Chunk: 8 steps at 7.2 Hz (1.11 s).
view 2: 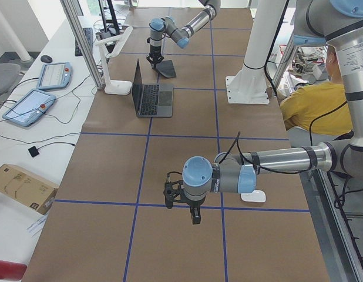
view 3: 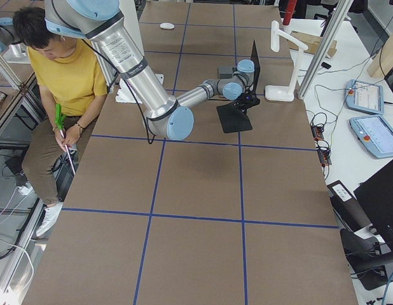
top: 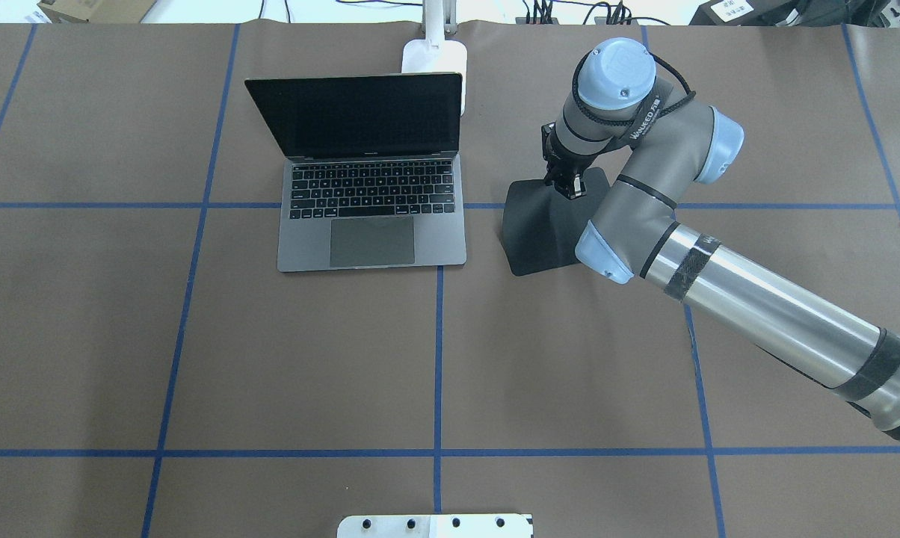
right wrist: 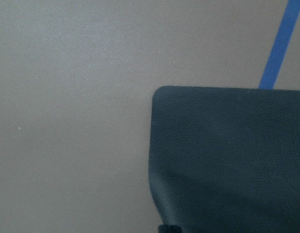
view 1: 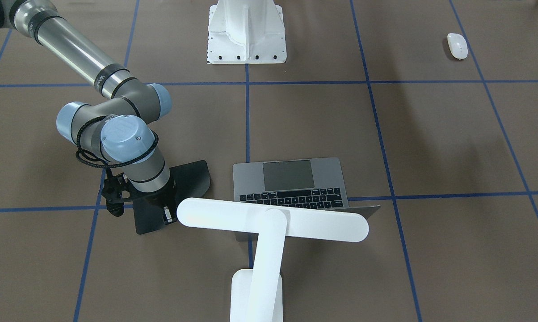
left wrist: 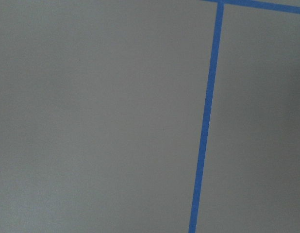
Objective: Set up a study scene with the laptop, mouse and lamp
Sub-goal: 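Slide the mouse pad with the right gripper toward the laptop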
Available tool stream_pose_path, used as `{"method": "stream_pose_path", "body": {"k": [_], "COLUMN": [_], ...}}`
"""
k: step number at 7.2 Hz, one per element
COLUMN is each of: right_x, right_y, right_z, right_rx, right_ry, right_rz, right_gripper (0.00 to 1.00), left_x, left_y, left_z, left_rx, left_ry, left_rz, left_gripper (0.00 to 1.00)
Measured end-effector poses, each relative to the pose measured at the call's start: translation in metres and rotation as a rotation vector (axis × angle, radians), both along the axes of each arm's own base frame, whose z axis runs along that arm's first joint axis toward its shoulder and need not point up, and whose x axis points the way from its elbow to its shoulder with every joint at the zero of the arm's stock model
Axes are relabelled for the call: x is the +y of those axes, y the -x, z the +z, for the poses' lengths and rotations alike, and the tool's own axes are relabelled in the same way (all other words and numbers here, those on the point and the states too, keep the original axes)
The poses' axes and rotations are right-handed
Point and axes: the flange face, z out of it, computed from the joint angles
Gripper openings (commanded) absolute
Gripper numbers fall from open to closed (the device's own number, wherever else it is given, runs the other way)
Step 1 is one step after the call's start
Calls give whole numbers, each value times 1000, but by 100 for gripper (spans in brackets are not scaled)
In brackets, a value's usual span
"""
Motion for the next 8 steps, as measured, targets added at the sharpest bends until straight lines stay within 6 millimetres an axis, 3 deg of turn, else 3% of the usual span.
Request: {"method": "stream_pose_path", "body": {"k": [5, 8], "right_x": [0, -5], "right_y": [-10, -50], "right_z": [0, 31], "right_rx": [28, 138], "right_ry": [-125, -469], "right_rz": [-61, -386], "right_gripper": [100, 100], "left_x": [-5, -30], "left_y": [0, 0], "left_z": [-3, -23], "left_rx": [-2, -2], "left_ry": [-9, -68], "left_rz": [-1, 2], "left_gripper": [100, 100]}}
